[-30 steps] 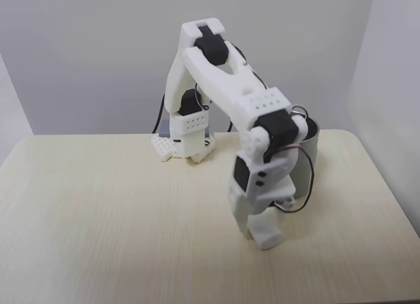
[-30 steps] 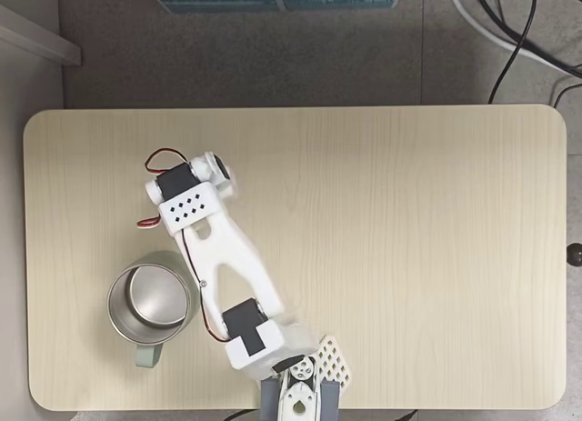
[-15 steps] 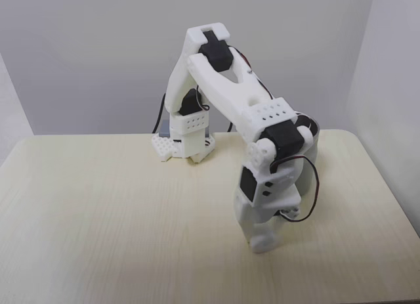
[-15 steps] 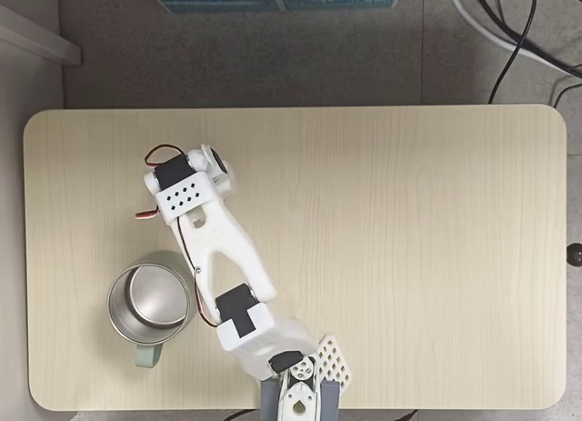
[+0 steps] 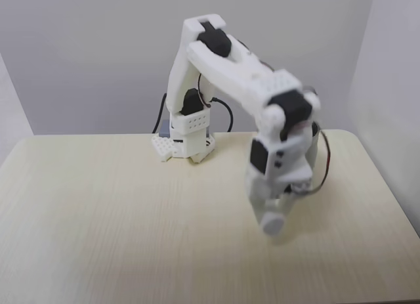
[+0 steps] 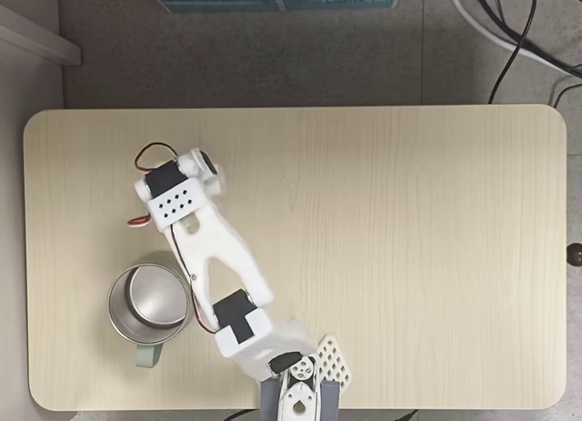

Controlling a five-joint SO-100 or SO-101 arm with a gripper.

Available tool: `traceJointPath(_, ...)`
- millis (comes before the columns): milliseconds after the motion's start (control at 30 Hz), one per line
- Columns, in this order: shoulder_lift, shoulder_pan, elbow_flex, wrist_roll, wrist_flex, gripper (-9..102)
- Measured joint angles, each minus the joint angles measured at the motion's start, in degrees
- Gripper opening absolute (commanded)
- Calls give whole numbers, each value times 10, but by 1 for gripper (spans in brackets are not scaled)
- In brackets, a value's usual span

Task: Grasp a dressing and put it in the cup.

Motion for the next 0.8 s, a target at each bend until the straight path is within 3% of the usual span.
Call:
traceJointPath(467,-191,-11,77,-7,160,0)
traceJointPath(800,-294,4,117,-32,207,0)
